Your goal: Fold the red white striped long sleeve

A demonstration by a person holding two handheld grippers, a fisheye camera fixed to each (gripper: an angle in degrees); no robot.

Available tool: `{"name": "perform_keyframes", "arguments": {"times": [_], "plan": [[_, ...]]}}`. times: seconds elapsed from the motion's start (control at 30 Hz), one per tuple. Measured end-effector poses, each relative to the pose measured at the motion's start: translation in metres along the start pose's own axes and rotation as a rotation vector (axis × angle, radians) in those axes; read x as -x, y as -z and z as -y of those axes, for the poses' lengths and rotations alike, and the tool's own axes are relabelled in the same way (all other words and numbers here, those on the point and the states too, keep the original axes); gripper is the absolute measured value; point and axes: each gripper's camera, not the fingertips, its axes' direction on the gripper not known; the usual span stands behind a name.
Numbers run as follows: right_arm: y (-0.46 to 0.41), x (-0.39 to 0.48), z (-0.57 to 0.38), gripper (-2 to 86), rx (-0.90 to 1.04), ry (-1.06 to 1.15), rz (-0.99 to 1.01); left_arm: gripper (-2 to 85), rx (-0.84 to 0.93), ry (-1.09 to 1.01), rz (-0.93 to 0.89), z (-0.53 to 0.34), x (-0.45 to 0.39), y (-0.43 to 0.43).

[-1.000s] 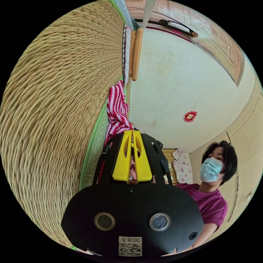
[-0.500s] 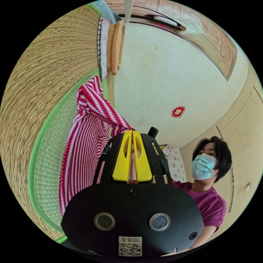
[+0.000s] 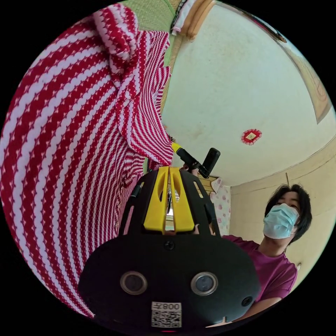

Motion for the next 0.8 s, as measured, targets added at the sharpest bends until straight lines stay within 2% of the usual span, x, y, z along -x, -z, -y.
{"name": "perform_keyframes", "arguments": {"times": [0.23, 0.4, 0.43, 0.6, 0.8], "plan": [[0.006, -0.012, -0.004, 1.0, -0.021, 0.039, -0.02, 0.2, 0.022, -0.029, -0.025, -0.006, -0.005, -0.048], [-0.04, -0.047, 0.001, 1.4, 0.02, -0.037, -0.103, 0.3, -0.026, -0.017, 0.203, 0.001, 0.016, -0.062], [-0.056, -0.06, 0.0, 1.7, 0.047, -0.078, -0.106, 0.3, -0.033, -0.007, 0.203, 0.001, 0.019, -0.063], [-0.077, -0.081, -0.033, 5.0, -0.03, -0.105, 0.017, 0.9, -0.007, -0.057, 0.268, 0.003, 0.017, -0.08], [-0.116, -0.096, -0.058, 7.9, -0.065, -0.141, 0.071, 1.6, 0.033, -0.064, 0.276, 0.005, 0.021, -0.107]]}}
